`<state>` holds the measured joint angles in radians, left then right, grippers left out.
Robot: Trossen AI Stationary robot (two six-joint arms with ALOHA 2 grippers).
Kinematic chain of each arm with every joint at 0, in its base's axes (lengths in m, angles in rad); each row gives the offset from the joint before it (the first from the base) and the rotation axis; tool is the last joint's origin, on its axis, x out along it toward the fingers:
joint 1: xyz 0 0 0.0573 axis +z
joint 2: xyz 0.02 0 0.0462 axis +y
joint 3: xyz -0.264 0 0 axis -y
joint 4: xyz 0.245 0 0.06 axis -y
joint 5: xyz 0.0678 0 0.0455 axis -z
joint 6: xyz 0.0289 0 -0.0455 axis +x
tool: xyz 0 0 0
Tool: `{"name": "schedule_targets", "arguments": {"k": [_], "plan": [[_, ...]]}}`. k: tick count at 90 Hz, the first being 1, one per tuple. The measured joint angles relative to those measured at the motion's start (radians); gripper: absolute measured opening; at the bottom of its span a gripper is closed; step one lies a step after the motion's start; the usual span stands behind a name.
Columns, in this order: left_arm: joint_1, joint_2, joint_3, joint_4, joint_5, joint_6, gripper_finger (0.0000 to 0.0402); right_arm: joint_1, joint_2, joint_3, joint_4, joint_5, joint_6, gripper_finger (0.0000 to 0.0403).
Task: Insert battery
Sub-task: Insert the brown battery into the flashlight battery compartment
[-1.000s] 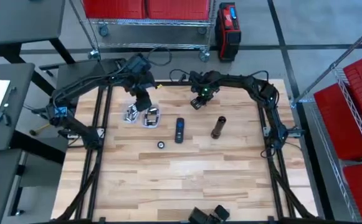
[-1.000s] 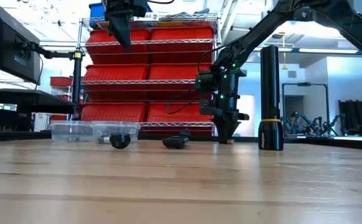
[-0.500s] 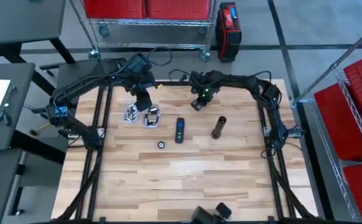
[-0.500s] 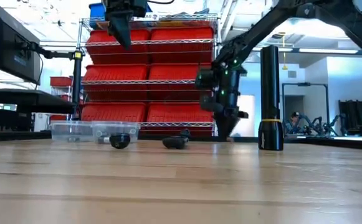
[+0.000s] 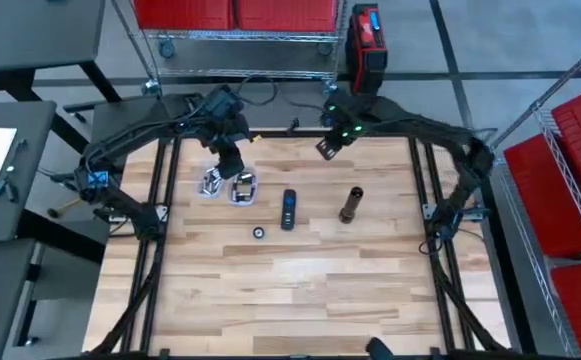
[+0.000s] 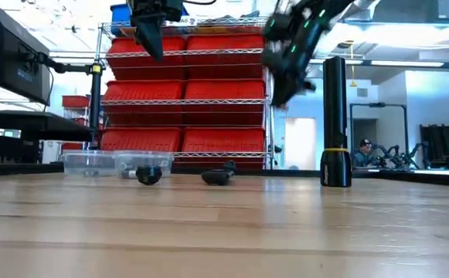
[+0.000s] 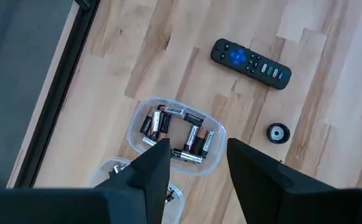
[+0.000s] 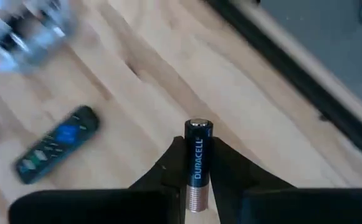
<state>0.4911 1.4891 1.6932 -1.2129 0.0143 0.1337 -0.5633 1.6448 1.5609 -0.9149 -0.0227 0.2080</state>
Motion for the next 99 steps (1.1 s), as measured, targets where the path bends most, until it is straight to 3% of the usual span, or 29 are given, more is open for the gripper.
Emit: {"name": "schedule_targets", "arguments": {"k": [33,47,65,83,99], "plan": [[-0.053,-0.021,0.000,0.028,0.001,-0.001,0.0138,0.182,-0.384,0.003,-0.056,0.012,0.060,0.0037],[-0.085,-0.039,0.000,0.061,0.002,-0.016,0.0138,0.315,-0.489,-0.016,-0.090,0.130,0.147,0.0037],[-0.120,-0.042,0.000,0.101,0.009,-0.052,0.0138,0.476,-0.643,-0.175,-0.080,0.305,0.270,0.0038],[-0.157,-0.005,-0.001,0.344,0.033,-0.086,0.0138,0.571,-0.771,-0.345,0.034,0.343,0.356,0.0038],[-0.157,0.046,0.000,0.608,0.093,-0.156,0.0153,0.624,-0.818,-0.394,0.082,0.340,0.363,0.0038]]}}
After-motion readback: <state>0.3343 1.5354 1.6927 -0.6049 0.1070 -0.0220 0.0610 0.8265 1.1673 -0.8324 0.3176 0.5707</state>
